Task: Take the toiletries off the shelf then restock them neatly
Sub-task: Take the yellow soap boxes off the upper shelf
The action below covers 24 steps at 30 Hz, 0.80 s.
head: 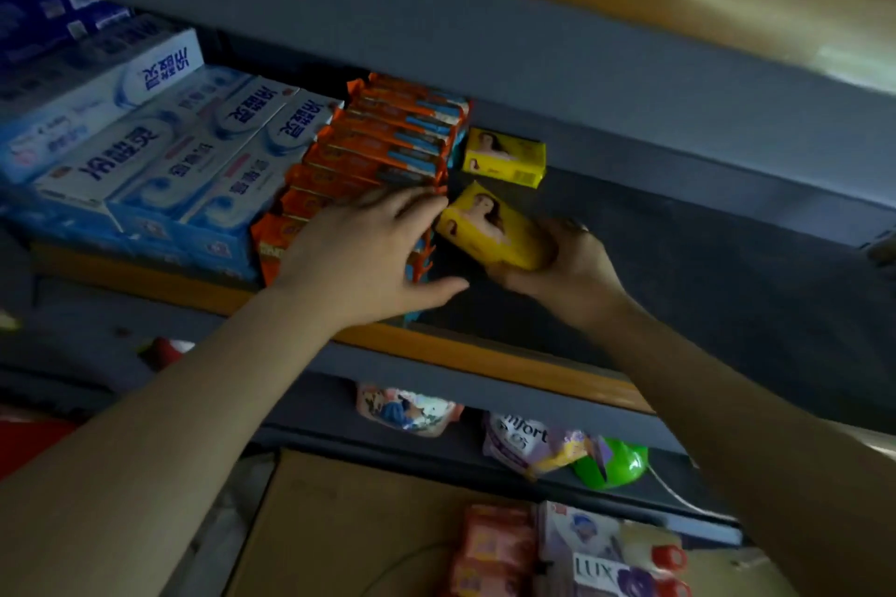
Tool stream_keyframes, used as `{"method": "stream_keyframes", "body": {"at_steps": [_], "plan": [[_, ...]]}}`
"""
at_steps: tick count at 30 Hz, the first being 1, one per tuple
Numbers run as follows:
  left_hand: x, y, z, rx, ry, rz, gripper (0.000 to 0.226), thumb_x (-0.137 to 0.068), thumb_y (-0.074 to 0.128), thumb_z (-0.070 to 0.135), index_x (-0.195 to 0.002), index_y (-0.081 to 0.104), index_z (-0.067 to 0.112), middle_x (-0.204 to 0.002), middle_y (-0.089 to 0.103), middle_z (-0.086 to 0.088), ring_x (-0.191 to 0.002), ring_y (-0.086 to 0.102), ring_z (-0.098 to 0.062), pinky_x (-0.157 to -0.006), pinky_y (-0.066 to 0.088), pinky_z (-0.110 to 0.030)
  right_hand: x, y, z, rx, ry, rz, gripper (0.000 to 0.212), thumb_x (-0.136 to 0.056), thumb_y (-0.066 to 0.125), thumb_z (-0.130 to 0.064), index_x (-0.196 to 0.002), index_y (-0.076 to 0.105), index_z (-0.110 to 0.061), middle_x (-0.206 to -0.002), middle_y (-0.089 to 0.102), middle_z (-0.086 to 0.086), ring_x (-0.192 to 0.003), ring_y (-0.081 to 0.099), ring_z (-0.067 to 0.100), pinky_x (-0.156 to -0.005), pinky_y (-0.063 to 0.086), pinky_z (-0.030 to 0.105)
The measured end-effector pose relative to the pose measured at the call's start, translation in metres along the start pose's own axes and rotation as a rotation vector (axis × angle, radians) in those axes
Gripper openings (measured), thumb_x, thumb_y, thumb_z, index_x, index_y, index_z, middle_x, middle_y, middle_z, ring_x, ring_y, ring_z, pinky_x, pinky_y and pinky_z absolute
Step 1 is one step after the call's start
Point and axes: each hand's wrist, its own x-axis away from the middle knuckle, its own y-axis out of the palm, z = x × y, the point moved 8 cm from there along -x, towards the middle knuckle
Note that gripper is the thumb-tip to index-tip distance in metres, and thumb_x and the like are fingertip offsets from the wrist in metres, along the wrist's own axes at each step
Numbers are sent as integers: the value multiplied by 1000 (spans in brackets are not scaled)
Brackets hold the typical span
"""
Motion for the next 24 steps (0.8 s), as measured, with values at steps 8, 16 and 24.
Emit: {"method": "stream_keyframes", "body": {"at_steps": [8,16,24], "plan": [[69,-39,54,816,-97,167,62,-84,45,58,-122,53,11,-104,64,-1,-96,56,-9,-79,43,-20,123,-25,-24,-381,-96,-113,74,-50,76,-47,-114,42,-32,-106,46,-12,-91,50,-7,-77,37,2],[111,-24,76,1230,-518,-128,32,-75,68,45,-99,63,26,-89,69,11,-81,63,4,-69,50,-16,193,-8,-20,-453,-13,-75,68,-59,71,-54,-118,36,-49,-121,40,-21,-113,45,8,-90,42,23],[150,30,112,1915,-684,-420,25,-79,67,15,-103,60,14,-91,71,-1,-87,68,-15,-72,54,-24,236,-9,7,-1151,386,-140,33,-72,61,-24,-103,63,-14,-92,72,4,-85,67,16,-71,55,26]]}}
